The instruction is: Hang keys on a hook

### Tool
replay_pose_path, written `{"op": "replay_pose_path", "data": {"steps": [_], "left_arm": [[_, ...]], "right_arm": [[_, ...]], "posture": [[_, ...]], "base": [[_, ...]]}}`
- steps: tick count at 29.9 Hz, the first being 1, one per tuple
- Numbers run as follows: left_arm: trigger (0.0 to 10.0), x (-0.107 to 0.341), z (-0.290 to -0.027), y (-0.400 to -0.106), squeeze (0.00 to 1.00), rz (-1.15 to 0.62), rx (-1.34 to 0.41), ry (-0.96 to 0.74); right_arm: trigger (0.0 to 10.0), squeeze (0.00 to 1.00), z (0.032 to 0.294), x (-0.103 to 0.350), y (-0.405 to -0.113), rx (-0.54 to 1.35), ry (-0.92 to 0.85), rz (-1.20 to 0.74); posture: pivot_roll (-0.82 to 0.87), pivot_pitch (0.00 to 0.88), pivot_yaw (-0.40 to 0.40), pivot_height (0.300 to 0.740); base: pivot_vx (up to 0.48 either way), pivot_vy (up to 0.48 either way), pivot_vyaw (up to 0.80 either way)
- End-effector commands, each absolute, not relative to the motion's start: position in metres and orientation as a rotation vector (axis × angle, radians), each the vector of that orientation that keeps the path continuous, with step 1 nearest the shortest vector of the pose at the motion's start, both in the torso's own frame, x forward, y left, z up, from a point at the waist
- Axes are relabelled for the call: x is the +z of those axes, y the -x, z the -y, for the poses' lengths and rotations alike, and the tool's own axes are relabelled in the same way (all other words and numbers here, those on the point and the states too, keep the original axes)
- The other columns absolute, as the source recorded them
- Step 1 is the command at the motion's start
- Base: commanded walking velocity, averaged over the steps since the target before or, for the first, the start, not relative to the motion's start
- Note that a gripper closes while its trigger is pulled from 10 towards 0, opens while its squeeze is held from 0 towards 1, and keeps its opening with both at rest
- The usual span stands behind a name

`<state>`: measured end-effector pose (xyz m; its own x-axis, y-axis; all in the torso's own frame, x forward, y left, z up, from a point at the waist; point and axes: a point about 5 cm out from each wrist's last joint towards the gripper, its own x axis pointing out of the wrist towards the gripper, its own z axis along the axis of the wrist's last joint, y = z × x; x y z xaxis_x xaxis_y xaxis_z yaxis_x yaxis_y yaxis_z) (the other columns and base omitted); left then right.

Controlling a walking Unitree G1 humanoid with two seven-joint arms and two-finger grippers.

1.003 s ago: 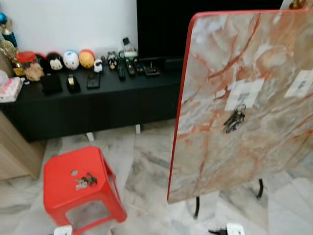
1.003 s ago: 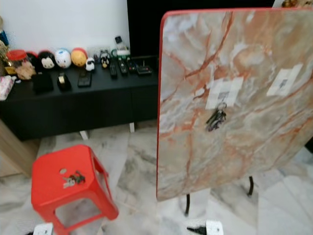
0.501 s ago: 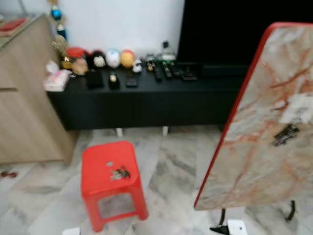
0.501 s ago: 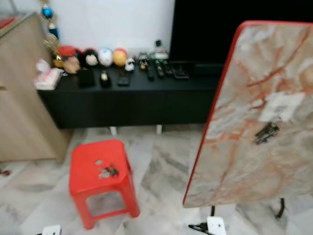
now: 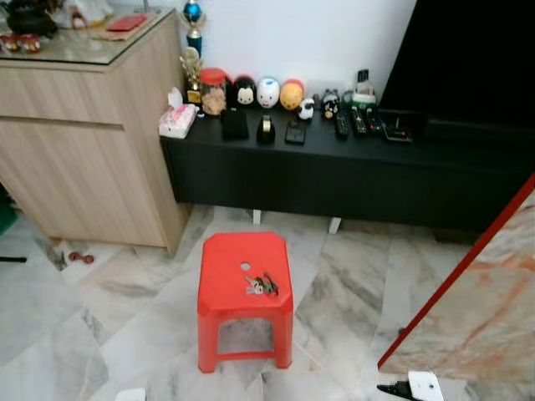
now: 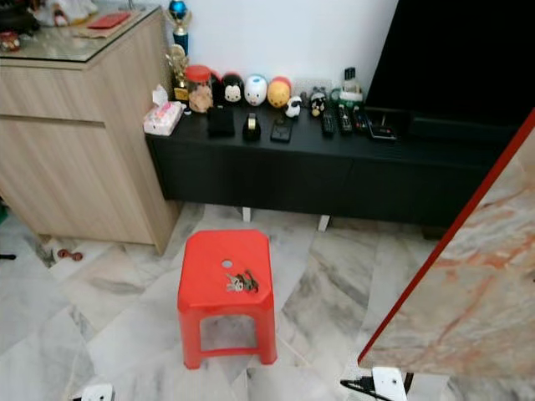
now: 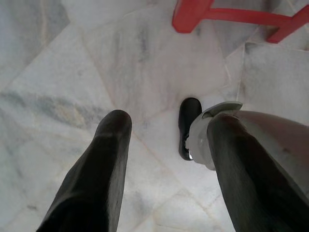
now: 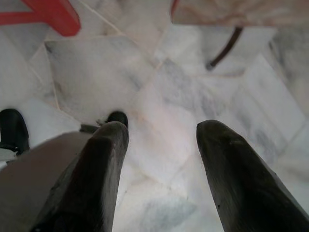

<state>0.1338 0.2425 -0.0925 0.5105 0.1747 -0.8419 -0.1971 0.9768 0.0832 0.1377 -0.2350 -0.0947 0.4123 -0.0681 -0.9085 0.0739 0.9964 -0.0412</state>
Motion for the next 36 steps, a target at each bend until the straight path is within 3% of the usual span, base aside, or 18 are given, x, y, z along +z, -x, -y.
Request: {"op": "replay_pose_path", "data": {"steps": [1,14,31,36], "left_arm": [[10.0,-0.094,-0.242,-0.132,0.0,-1.022,0.227,0.03],[10.0,-0.092,-0.252,-0.128,0.0,-1.026,0.224,0.004],[10.0,-0.092,-0.25,-0.129,0.0,-1.026,0.213,0.004],[10.0,-0.092,-0.25,-0.13,0.0,-1.03,0.199,-0.012]], "right_arm": [[10.0,0.0,0.238,-0.093,-0.14,-0.107,-0.009,-1.132],[10.0,0.0,0.224,-0.097,-0.138,-0.11,-0.049,-1.137],[10.0,0.0,0.224,-0.097,-0.139,-0.111,-0.049,-1.133],[10.0,0.0,0.225,-0.096,-0.14,-0.11,-0.047,-1.13]], "posture": [[0.02,0.0,-0.065,0.74],[0.0,0.0,-0.025,0.74],[0.0,0.0,-0.033,0.74],[-0.01,0.0,-0.037,0.74]], "base": [[0.0,0.0,0.0],[0.0,0.0,0.0],[0.0,0.473,0.0],[0.0,0.061,0.0]]}}
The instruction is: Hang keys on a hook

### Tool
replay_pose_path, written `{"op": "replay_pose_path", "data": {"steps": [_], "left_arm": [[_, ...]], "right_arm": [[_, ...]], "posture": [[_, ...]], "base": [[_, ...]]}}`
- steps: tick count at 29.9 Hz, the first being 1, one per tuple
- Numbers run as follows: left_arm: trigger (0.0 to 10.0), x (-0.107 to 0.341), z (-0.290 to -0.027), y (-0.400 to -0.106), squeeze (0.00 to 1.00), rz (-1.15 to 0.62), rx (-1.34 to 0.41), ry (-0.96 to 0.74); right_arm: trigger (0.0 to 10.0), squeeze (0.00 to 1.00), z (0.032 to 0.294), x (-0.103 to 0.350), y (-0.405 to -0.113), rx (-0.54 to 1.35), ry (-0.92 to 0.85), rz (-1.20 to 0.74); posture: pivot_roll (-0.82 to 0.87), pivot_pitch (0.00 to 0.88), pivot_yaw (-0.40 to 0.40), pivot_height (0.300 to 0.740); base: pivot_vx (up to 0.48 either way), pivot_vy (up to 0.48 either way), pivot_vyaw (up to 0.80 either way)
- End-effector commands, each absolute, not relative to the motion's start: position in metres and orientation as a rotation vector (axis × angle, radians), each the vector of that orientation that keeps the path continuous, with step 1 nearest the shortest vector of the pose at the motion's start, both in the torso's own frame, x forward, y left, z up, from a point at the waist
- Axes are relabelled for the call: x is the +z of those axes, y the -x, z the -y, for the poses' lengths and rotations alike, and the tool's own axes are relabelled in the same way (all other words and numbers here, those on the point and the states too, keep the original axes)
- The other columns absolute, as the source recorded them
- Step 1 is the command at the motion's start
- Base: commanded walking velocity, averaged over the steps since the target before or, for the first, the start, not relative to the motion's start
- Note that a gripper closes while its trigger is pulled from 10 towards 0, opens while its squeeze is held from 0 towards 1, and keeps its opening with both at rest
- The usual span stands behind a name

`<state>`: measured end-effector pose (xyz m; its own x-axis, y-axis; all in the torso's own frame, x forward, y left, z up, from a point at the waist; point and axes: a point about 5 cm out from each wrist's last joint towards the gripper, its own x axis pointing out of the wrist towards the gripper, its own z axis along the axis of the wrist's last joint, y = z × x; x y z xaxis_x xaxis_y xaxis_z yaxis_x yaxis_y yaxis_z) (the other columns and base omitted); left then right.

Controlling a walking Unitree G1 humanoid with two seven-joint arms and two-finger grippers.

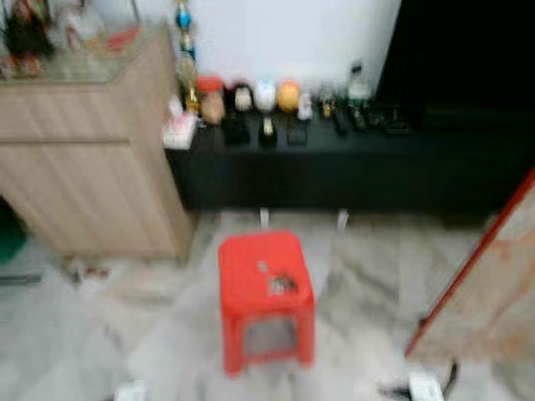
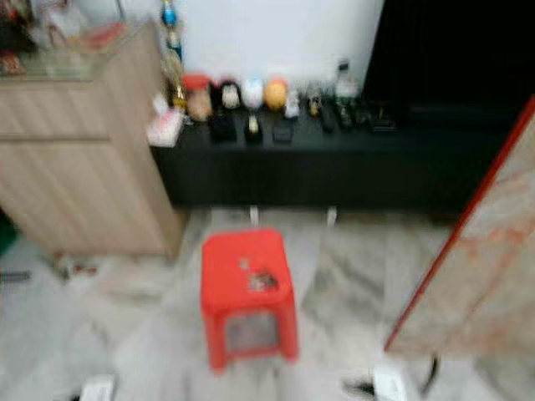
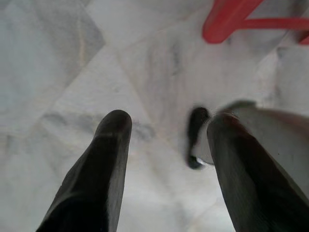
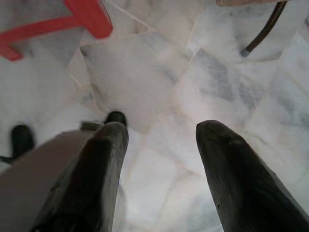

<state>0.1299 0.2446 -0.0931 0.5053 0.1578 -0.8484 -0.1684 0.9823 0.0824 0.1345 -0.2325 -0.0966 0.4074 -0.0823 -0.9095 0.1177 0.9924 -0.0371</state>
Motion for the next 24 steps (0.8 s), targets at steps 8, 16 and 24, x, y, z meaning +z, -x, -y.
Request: {"op": "replay_pose_path", "data": {"steps": [8,16,24], "left_arm": [[10.0,-0.0912,-0.2499,-0.1313,0.0,-1.017,0.212,0.01],[10.0,-0.0915,-0.2503,-0.1307,0.0,-1.025,0.215,0.016],[10.0,-0.0913,-0.2513,-0.1306,0.0,-1.03,0.211,0.007]], "right_arm": [[10.0,0.0,0.2261,-0.0957,-0.1412,-0.116,-0.051,-1.123],[10.0,0.0,0.226,-0.0953,-0.1422,-0.105,-0.041,-1.12],[10.0,0.0,0.2243,-0.095,-0.1437,-0.062,-0.003,-1.117]], "posture": [[-0.01,0.0,-0.04,0.74],[-0.01,0.0,-0.039,0.74],[-0.01,0.0,-0.035,0.74]], "base": [[0.0,0.0,0.0],[0.0,0.0,0.0],[0.062,0.0,0.3]]}}
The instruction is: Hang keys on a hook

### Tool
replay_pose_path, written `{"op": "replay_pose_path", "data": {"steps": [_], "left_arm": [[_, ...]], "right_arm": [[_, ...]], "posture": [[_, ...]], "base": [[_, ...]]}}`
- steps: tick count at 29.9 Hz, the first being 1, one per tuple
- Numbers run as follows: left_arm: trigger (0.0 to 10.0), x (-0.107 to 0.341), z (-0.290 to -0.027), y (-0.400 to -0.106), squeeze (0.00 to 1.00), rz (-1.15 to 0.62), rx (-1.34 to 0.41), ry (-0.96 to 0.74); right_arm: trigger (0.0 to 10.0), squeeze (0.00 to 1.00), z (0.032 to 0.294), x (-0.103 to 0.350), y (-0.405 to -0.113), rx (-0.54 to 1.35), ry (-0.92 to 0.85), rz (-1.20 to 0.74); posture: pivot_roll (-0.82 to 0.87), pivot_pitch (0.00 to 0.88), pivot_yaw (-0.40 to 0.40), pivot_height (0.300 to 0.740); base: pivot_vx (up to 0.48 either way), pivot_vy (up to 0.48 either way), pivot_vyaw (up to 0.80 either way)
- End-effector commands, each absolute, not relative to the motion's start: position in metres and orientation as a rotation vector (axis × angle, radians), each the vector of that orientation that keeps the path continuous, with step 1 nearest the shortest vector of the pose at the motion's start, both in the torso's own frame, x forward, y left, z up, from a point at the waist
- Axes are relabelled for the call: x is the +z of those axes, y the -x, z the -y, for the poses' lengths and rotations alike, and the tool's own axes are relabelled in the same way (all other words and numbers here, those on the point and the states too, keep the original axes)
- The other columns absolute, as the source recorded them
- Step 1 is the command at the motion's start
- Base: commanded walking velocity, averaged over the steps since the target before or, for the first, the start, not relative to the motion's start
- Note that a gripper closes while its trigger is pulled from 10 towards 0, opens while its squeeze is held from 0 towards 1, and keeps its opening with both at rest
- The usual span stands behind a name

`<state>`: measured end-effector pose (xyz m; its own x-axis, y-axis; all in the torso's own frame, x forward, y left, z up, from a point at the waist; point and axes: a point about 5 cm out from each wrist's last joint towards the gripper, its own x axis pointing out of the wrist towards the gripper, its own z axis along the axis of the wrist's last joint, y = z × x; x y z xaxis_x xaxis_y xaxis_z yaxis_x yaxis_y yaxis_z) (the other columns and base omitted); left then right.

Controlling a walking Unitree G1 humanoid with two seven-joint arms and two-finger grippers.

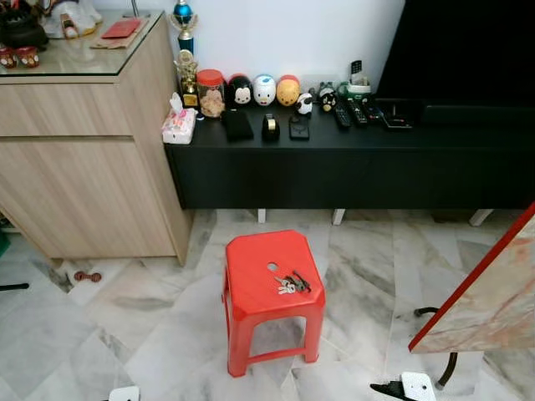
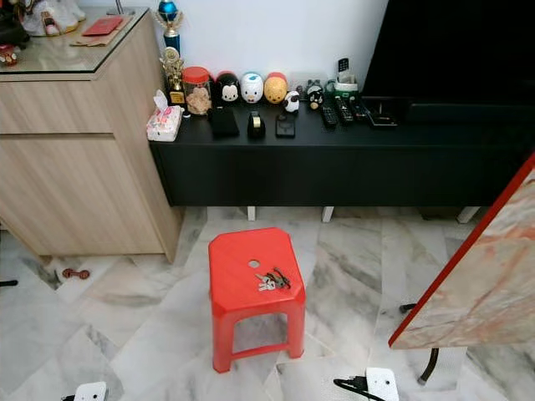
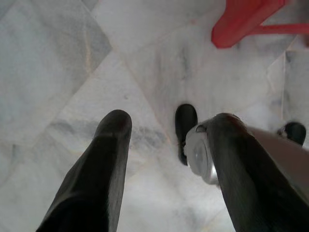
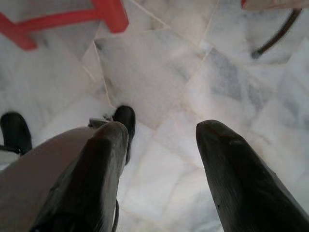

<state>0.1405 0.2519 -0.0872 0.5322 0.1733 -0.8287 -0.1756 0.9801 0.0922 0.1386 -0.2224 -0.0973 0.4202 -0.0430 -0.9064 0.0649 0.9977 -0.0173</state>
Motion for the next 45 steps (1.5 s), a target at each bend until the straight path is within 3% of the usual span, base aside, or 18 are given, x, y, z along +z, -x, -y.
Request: {"op": "replay_pose_path", "data": {"steps": [1,15,23,34,45], "left_arm": [[10.0,-0.0912,-0.2514,-0.1307,0.0,-1.03,0.211,0.007],[10.0,-0.0908,-0.2522,-0.1313,0.0,-1.028,0.208,0.005],[10.0,-0.0908,-0.2522,-0.1313,0.0,-1.03,0.205,0.003],[10.0,-0.091,-0.2513,-0.1315,0.0,-1.03,0.2,0.008],[10.0,-0.0911,-0.2508,-0.132,0.0,-1.034,0.199,0.006]], "right_arm": [[10.0,0.0,0.2241,-0.095,-0.1437,-0.062,-0.005,-1.118],[10.0,0.0,0.2231,-0.094,-0.1462,-0.049,-0.006,-1.098],[10.0,0.0,0.2221,-0.0936,-0.1472,-0.034,-0.014,-1.086],[10.0,0.0,0.224,-0.0933,-0.1471,-0.061,-0.026,-1.078],[10.0,0.0,0.2272,-0.0925,-0.1476,-0.125,-0.043,-1.057]], "posture": [[-0.01,0.0,-0.034,0.74],[-0.01,0.0,-0.028,0.74],[-0.01,0.0,-0.028,0.74],[-0.01,0.0,-0.034,0.74],[-0.01,0.0,-0.039,0.74]], "base": [[0.0,0.0,0.8],[0.107,0.0,0.21],[0.264,0.0,0.73],[0.275,0.0,0.0],[0.0,0.0,0.0]]}}
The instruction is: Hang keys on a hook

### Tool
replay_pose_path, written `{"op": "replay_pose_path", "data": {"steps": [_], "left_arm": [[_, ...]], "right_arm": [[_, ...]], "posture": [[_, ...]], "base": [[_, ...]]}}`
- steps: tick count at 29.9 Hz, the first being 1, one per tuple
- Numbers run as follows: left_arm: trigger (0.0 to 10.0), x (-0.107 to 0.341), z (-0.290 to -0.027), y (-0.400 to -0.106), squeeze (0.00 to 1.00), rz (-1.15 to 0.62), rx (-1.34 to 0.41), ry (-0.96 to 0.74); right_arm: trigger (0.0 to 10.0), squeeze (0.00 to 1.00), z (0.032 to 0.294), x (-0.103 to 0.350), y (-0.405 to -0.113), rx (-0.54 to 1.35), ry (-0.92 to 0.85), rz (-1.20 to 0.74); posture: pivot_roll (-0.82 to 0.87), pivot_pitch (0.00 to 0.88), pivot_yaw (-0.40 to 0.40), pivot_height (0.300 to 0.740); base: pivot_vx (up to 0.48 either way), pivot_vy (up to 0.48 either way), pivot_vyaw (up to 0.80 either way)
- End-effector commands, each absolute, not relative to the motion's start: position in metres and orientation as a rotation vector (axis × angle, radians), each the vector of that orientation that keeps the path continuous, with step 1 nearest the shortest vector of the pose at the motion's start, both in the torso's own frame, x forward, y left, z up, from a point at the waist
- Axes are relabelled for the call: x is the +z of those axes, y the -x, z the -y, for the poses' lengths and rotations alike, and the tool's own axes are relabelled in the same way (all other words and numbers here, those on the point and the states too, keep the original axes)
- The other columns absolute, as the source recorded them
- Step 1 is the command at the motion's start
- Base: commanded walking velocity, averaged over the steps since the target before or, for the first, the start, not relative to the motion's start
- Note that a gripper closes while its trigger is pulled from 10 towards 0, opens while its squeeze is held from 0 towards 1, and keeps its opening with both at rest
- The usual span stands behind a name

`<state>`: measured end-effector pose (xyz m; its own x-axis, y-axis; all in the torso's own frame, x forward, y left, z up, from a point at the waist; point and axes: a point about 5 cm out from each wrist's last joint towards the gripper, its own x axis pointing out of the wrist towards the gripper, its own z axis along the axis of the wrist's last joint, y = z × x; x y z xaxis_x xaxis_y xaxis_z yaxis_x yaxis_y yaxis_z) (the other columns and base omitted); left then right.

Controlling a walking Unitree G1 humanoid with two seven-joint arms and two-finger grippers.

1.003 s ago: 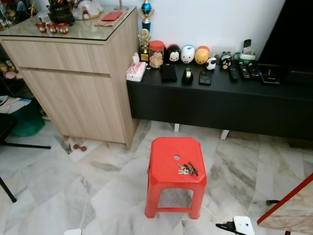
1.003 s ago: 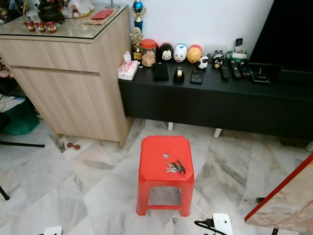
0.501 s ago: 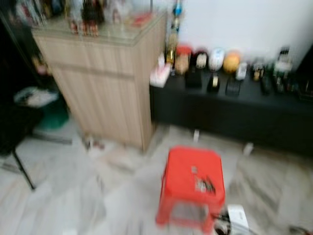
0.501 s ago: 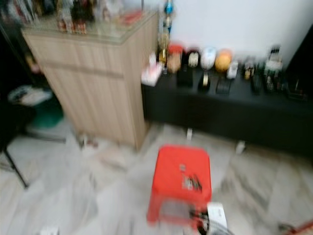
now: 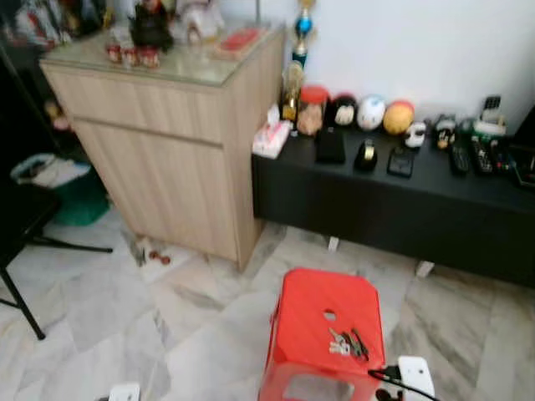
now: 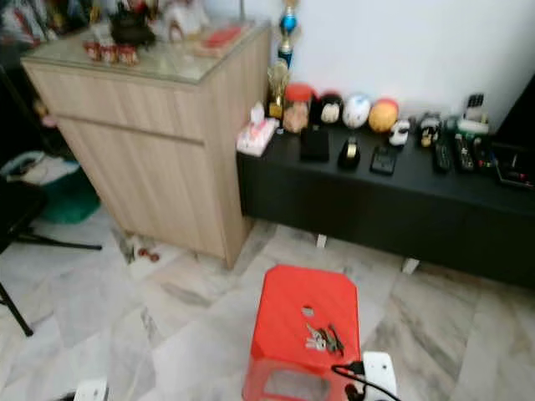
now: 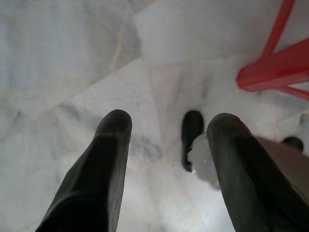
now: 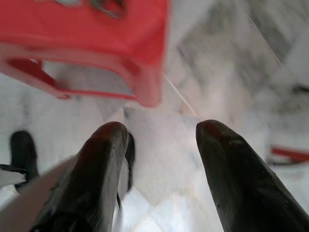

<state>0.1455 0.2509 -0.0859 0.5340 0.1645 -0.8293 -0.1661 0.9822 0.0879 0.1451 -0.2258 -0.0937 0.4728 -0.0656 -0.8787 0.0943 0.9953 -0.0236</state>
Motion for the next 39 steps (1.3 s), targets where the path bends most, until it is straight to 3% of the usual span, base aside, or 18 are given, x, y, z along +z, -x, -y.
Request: {"op": "replay_pose_path", "data": {"steps": [1,16,23,39], "left_arm": [[10.0,-0.0911,-0.2507,-0.132,0.0,-1.034,0.199,0.007],[10.0,-0.0909,-0.2503,-0.1326,0.0,-1.028,0.208,0.017],[10.0,-0.0909,-0.2504,-0.1327,0.0,-1.027,0.209,0.019],[10.0,-0.0906,-0.2511,-0.1327,0.0,-1.026,0.204,0.016]], "right_arm": [[10.0,0.0,0.2274,-0.0925,-0.1476,-0.132,-0.047,-1.055],[10.0,0.0,0.2275,-0.0909,-0.1508,-0.087,-0.001,-1.044],[10.0,0.0,0.2274,-0.0913,-0.15,-0.106,-0.022,-1.044],[10.0,0.0,0.2268,-0.0919,-0.1491,-0.12,-0.037,-1.046]], "posture": [[-0.01,0.0,-0.039,0.74],[-0.01,0.0,-0.042,0.74],[-0.02,0.0,-0.04,0.74],[-0.02,0.0,-0.038,0.74]], "base": [[0.0,0.0,0.0],[0.0,0.0,0.0],[0.0,0.0,0.46],[0.259,0.0,0.0]]}}
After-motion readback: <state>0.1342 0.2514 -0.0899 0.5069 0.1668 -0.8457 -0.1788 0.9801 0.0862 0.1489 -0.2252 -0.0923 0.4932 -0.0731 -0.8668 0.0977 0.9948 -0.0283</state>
